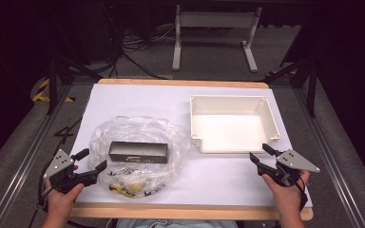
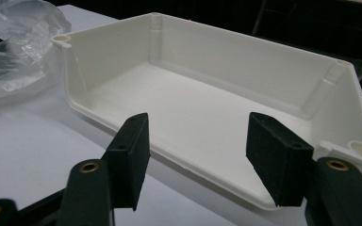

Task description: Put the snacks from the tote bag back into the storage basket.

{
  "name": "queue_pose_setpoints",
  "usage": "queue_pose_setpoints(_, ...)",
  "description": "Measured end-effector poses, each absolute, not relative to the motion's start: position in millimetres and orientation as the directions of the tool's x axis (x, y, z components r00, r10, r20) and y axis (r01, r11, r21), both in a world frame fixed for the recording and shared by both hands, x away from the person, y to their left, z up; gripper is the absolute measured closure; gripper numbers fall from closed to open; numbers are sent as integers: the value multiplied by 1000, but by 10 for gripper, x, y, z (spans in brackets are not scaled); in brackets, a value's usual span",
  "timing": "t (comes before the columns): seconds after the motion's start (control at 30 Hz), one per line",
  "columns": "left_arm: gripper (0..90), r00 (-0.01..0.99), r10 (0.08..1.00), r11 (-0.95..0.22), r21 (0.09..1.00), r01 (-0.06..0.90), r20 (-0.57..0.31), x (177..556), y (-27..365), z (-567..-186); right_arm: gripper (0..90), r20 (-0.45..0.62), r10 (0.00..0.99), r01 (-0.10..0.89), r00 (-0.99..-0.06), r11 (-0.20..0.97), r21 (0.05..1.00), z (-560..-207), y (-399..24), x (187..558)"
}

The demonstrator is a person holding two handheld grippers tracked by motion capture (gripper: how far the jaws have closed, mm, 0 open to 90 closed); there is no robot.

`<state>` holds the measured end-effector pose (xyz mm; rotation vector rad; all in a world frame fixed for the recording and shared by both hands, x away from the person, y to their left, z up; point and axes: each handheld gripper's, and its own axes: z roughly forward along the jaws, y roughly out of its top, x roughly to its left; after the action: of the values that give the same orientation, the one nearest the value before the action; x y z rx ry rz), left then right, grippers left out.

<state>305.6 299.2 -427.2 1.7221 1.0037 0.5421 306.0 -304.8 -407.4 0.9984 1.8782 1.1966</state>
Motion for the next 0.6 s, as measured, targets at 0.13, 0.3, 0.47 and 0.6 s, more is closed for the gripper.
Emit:
queue_pose_setpoints(0.13, 187, 549, 829, -127, 922, 367, -104, 3055, 2988, -4272, 314, -179, 860, 248, -478, 327, 912, -4070, -3016, 3077)
queue_pose_setpoints(0.3, 188, 548, 829, -126, 921, 370, -106, 3063, 2982, -4277, 254, -213, 844, 226, -492, 360, 905, -4020, -2974, 3078)
queue_pose_setpoints(0.47, 188, 550, 828, -126, 920, 372, -109, 3069, 2978, -4279, 235, -216, 831, 220, -512, 370, 903, -3987, -2963, 3062)
queue_pose_setpoints(0.6, 188, 550, 828, -125, 920, 371, -110, 3066, 2979, -4278, 233, -204, 830, 218, -519, 359, 907, -3953, -2957, 3044)
